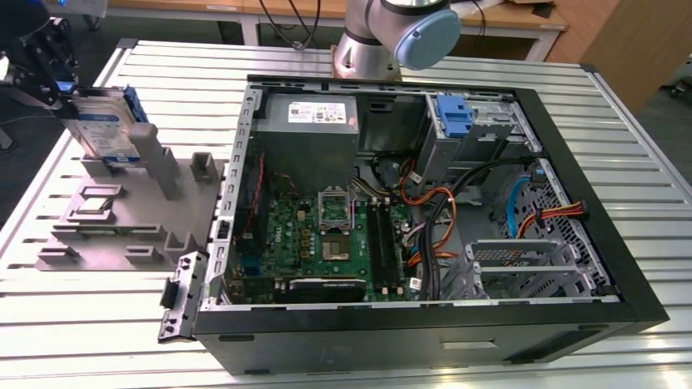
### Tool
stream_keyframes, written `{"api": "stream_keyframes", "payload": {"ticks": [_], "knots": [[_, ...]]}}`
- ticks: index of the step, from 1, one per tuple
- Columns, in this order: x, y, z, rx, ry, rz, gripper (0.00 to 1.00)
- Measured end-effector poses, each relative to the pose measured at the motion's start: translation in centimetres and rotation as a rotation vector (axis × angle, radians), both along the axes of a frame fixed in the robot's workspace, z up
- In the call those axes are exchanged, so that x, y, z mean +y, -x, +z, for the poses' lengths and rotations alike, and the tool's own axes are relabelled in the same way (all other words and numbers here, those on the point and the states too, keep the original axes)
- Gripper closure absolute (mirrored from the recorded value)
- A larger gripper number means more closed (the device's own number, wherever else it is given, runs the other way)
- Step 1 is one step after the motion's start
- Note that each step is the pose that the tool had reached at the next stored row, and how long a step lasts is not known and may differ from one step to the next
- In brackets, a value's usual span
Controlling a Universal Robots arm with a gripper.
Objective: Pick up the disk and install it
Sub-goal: 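Pick up the disk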
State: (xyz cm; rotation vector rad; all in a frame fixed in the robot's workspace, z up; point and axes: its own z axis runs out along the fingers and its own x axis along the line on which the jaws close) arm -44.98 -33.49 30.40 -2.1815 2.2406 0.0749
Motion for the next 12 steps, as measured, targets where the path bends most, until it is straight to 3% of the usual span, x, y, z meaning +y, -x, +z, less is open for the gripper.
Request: {"api": "stream_keyframes", "payload": {"ticks": [12], "knots": [[0.0, 0.0, 0.15, 0.0001, 0.0, 0.0, 0.63]]}}
